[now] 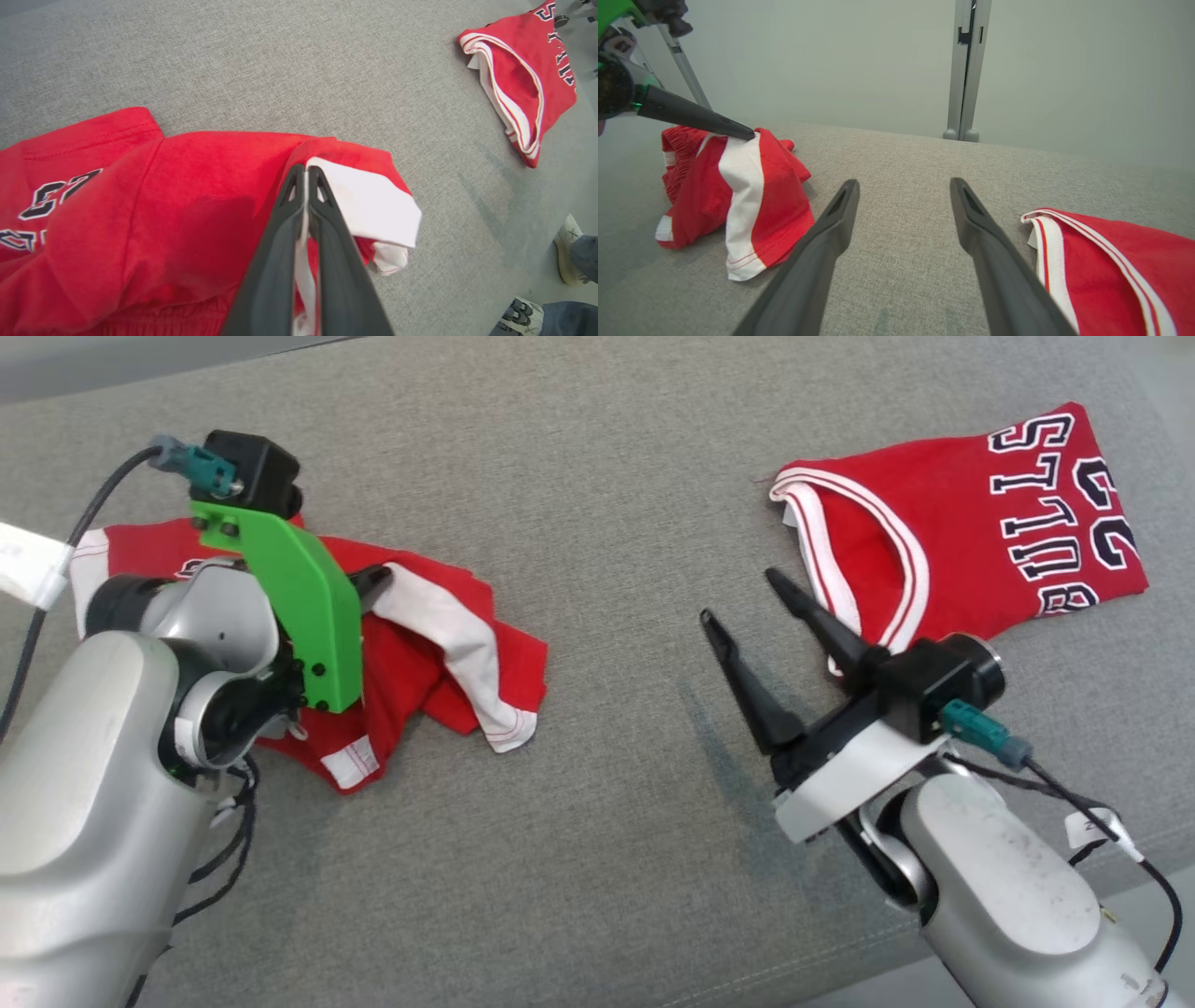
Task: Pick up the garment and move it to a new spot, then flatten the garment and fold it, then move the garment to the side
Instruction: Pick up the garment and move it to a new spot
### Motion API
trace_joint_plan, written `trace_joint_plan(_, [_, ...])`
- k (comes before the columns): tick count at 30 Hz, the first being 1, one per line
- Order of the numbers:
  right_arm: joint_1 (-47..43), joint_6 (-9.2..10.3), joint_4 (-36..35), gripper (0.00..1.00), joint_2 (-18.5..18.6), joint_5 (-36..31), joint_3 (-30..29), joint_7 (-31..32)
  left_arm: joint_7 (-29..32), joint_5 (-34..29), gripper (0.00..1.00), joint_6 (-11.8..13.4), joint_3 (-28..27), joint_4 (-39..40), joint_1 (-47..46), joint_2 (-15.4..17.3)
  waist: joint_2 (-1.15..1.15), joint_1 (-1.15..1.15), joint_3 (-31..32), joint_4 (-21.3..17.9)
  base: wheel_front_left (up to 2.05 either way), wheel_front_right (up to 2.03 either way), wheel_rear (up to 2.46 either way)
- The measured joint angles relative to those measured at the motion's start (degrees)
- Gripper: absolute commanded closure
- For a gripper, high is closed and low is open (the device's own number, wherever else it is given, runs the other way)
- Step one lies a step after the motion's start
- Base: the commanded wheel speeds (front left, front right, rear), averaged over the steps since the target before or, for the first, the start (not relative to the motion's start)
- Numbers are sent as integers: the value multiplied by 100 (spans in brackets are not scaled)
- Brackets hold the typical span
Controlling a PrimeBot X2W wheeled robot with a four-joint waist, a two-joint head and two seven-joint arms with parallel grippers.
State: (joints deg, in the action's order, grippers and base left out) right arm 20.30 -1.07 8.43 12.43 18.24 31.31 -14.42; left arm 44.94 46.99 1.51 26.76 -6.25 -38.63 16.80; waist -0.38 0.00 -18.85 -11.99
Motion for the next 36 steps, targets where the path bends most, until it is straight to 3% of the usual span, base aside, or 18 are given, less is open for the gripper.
trace_joint_plan(2, [-9,-207,78,0,-38,-55,301,0,-154,-271,0,0,-15,-151,13,213,0,0,-54,-151,0,0,0])
trace_joint_plan(4, [-121,-428,208,0,-94,-90,634,0,-391,-363,0,-11,-26,-271,17,202,0,0,-135,-357,0,0,0])
trace_joint_plan(9, [-330,-441,491,0,63,-189,804,0,-860,-339,0,-48,90,-286,42,-426,0,0,-243,-446,0,0,0])
trace_joint_plan(11, [-331,-443,511,0,34,-189,867,0,-1144,-434,0,-51,109,-234,66,-495,0,0,-256,-384,0,0,0])
trace_joint_plan(22, [-332,-514,728,0,-148,-222,1277,0,-2580,-913,0,10,89,320,493,-893,0,0,-109,322,0,0,0])
trace_joint_plan(36, [-246,-514,1063,0,-215,-209,1137,1,-3353,-973,0,229,198,439,1838,-1017,0,0,88,1363,0,0,0])
